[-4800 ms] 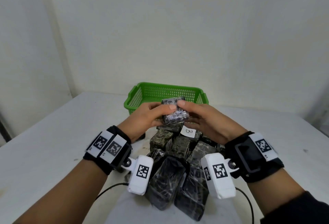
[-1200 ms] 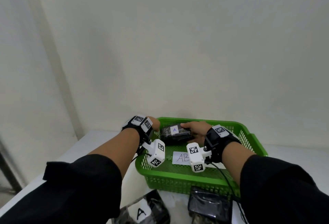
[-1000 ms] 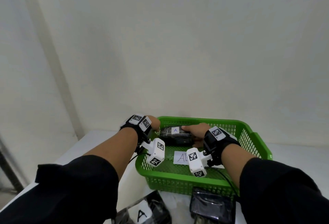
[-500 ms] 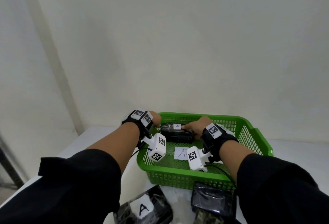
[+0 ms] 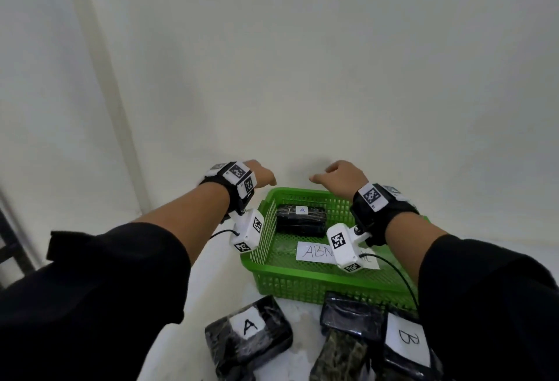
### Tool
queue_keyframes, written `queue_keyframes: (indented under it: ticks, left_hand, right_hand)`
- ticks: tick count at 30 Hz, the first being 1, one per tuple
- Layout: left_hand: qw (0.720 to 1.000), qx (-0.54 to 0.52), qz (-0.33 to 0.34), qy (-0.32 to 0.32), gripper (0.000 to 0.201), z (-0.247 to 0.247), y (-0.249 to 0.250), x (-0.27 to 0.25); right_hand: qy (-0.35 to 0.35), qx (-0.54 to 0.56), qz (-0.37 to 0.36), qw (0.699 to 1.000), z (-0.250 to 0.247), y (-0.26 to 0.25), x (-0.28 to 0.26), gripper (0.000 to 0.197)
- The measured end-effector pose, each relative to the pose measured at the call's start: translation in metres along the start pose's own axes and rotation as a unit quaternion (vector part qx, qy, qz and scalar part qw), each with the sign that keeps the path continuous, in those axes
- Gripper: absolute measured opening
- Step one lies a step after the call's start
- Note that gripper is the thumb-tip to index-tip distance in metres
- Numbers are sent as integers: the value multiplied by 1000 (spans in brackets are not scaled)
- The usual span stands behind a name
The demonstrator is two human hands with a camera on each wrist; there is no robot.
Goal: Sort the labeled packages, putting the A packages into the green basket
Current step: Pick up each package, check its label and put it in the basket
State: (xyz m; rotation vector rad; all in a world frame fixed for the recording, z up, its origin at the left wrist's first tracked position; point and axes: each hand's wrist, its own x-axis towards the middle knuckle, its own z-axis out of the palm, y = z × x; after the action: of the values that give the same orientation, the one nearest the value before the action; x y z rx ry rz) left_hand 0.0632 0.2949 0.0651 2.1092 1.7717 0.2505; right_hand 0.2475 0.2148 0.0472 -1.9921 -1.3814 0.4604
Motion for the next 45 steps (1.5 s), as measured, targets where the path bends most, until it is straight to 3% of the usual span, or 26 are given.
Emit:
queue_keyframes:
  ticks: [9,21,27,34,36,40,45]
  left_hand:
    - [990,71,96,78,87,-20,-26,-66]
    - [981,131,144,22,96,8,-63,-190]
    - [976,124,178,-19,75,32,-70,-241]
    - [979,161,120,-40,95,50,-88,-273]
    - [980,159,107,-45,91,55,-95,-283]
    - [981,143,107,-71,57,66,-103,-302]
    - [982,149,76,-82,44,81,-102,-310]
  right_hand:
    - [-6,-133,-151,979,-20,-31,-73,96]
    - [-73,-217,-203,952,-2,-28,-180,108]
    - [-107,-229,-233,939,12,-20,-218,108]
    - [-163,-228,-247,928,25,-13,-246,107]
    - [-180,-231,-252,922,28,-10,-254,109]
    - [-221,-247,-259,907,31,-10,-264,104]
    - [-271,-281,-250,886,43,-17,-266,76]
